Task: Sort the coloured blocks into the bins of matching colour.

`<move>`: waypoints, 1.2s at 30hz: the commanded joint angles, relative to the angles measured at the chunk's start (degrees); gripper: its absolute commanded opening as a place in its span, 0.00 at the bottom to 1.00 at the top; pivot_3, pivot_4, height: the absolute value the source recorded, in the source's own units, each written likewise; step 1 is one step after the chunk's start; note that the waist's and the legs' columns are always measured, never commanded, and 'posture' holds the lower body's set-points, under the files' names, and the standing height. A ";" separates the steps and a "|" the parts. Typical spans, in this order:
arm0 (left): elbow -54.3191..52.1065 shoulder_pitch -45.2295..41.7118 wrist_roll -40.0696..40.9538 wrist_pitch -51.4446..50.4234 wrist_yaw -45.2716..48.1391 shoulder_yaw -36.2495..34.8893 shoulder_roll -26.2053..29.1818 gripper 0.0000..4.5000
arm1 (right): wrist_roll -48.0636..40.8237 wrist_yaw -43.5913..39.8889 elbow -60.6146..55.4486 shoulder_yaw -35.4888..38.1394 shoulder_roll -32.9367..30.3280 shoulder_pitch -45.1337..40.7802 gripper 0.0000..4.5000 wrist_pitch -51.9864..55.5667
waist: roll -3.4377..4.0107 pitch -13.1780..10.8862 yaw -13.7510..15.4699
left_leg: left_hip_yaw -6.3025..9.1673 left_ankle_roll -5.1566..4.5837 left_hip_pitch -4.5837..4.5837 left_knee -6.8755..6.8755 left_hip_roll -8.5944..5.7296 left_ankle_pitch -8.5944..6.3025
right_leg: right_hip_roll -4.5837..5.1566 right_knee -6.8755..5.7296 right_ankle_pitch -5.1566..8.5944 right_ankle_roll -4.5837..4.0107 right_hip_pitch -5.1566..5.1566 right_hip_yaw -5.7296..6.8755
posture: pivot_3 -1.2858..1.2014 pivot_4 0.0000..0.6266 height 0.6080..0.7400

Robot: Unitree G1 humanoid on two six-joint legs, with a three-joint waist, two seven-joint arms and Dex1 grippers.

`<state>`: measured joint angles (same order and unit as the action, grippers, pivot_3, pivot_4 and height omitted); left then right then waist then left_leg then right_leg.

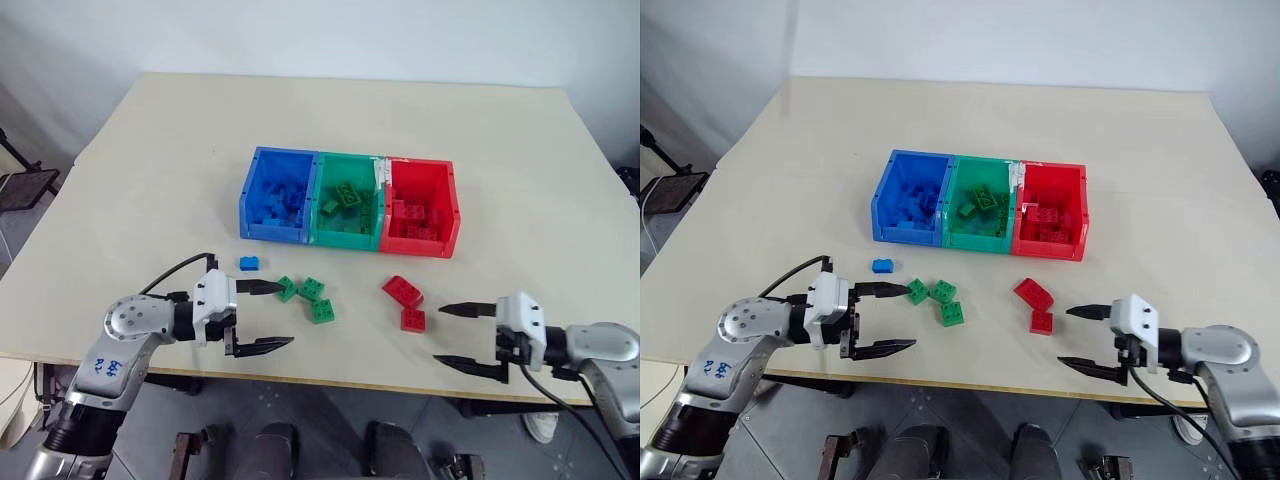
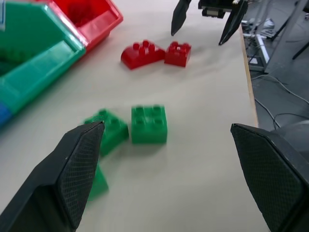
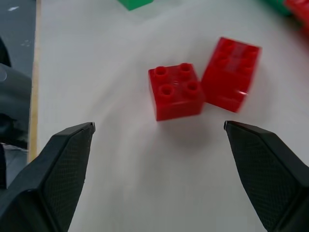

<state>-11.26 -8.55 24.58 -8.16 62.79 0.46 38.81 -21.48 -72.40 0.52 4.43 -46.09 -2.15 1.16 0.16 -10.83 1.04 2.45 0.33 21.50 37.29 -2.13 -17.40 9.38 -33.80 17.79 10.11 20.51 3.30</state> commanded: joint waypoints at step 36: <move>-10.91 14.20 6.70 -5.39 -13.21 -18.21 -2.07 1.00 | 5.87 30.96 18.95 -0.81 14.18 -40.71 0.55 9.07 | 0.03 -0.02 -1.02 | 0.03 0.00 0.32 -0.07 -0.03 -0.08 | -0.03 -0.25 -0.03 -0.11 0.69 -0.29 | 0.52 0.24 1.00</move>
<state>-19.68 5.33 29.98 -13.67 49.99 -16.52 36.45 -18.05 -43.65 17.44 3.41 -32.35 -41.76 13.54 0.19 -10.85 0.02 2.47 0.33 22.04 37.26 -2.19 -17.48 9.37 -34.09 17.75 9.99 21.41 3.00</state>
